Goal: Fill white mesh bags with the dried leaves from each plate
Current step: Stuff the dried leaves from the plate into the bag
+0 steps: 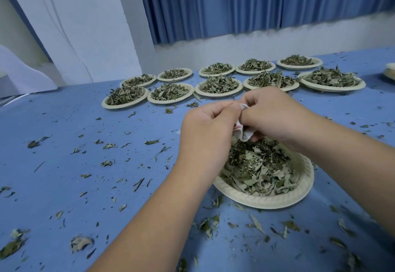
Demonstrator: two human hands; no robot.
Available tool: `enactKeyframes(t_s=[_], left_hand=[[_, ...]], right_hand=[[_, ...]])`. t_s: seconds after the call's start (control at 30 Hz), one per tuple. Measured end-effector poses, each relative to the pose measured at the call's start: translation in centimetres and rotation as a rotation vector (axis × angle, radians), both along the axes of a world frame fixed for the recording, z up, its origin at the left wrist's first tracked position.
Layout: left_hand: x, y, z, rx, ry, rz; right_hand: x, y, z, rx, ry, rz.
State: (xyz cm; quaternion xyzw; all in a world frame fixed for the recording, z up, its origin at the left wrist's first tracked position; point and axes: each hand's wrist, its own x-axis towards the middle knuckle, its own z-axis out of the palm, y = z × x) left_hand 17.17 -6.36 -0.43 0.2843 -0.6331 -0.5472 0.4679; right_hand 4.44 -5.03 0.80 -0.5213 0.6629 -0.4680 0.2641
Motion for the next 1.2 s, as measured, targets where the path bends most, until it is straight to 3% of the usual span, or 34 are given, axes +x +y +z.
enactKeyframes(t_s=[0.27,0.43,0.53,0.8,0.87,1.07,1.2], left_hand=[[0.6,-0.3,0.3,0.004,0.057,0.093],[0.5,-0.1,0.4,0.04,0.079,0.079],[0.3,0.2,0.4,0.025,0.072,0.06],[-0.2,1.1,0.4,-0.005,-0.016,0.021],[-0.2,1.1,0.5,-0.012,-0.018,0.026],[0.3,0.5,0.7,-0.06,0.037,0.077],[0.2,0.4,0.6,-0.063,0.031,0.078]], right_hand=[[-1.8,0.9,1.6,0.16,-0.354,0.437],[-1.3,0.7,0.8,0.086,-0.378,0.366],[-1.0,0.5,0.6,0.052,-0.332,0.287],[0.2,0.2,0.1,-0.012,0.078,0.001],[0.3,0.3,0.2,-0.018,0.091,0.004],[-0.9,1.0,1.5,0.105,-0.308,0.331],[-1.2,1.1,1.4,0.103,-0.401,0.292]])
